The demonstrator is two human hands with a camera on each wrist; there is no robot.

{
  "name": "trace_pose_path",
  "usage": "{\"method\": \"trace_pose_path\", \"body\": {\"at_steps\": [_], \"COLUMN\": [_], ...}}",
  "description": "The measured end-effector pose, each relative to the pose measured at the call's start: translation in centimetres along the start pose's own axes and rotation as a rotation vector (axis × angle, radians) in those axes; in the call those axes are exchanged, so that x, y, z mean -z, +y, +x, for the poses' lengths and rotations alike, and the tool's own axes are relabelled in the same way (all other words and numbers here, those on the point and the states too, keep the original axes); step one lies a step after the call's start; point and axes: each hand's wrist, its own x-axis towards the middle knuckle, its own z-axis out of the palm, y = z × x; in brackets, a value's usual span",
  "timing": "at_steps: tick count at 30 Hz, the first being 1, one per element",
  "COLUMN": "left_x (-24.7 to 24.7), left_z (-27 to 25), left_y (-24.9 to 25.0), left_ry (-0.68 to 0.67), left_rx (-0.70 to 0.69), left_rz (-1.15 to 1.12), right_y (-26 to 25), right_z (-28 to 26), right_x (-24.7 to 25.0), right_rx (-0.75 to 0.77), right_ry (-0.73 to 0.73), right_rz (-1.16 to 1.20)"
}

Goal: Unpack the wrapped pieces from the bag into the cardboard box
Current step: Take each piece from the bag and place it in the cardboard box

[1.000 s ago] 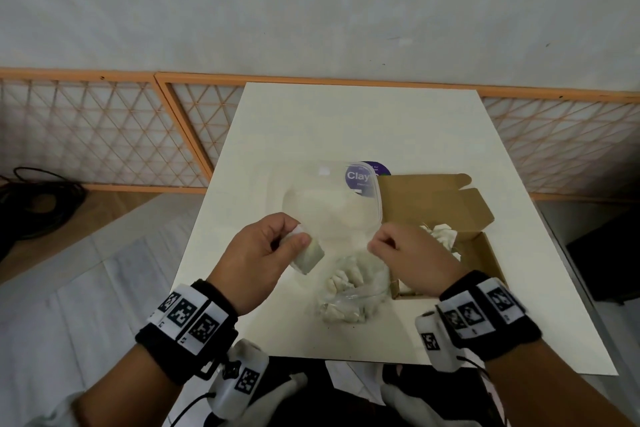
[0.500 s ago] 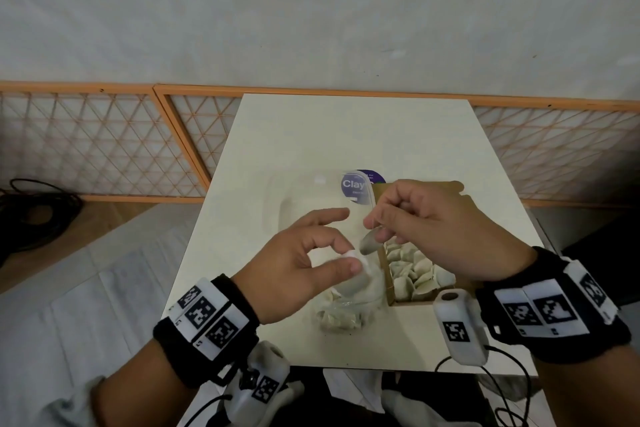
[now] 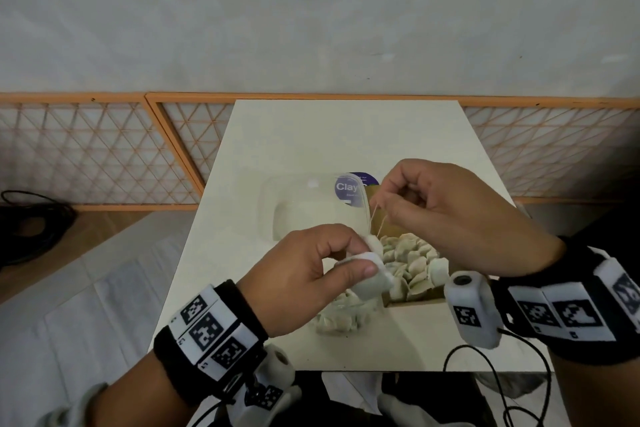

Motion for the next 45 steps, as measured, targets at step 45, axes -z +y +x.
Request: {"method": "trace_pose_path", "body": {"at_steps": [45], "left_x": [1.4], "left_z": [1.1], "left_y": [0.2], "left_ry": [0.315], "left_rx": [0.013], "left_rz": [-0.031], "right_y": [2.3], "right_z": [-1.0], "right_x": [-5.3], "right_rx": [0.071], "right_ry": [0.033], "right_rz": [0.433]}}
